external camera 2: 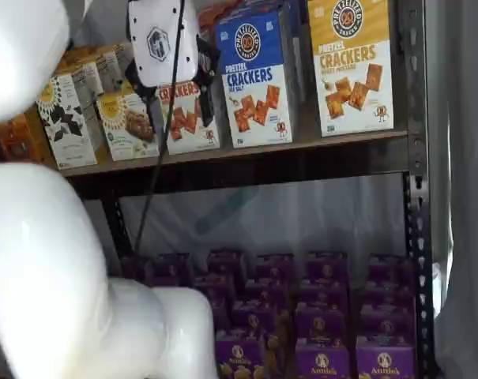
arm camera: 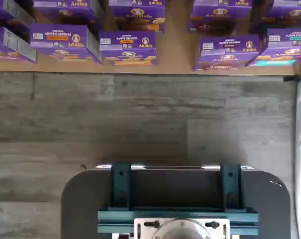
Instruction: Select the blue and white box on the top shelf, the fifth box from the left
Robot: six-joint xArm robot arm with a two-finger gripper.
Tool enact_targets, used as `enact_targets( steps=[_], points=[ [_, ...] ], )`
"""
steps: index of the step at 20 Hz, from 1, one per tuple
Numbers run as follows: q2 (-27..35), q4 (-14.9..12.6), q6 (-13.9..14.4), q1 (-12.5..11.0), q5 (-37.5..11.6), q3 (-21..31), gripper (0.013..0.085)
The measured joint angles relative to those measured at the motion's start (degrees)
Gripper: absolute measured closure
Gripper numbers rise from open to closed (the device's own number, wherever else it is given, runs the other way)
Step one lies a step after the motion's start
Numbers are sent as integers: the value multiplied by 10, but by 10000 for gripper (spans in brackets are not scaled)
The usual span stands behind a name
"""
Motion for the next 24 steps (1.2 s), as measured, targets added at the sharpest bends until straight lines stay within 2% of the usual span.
enact_targets(
  steps=[2,6,11,15,24],
  points=[
    [-16,34,-17,-31,-26,15,130],
    [-18,40,-22,-36,-29,17,130],
    [-19,27,-20,-28,-37,19,130],
    [-16,11,-18,-20,-64,21,130],
    [38,-11,-37,-33,-134,-18,130]
  ],
)
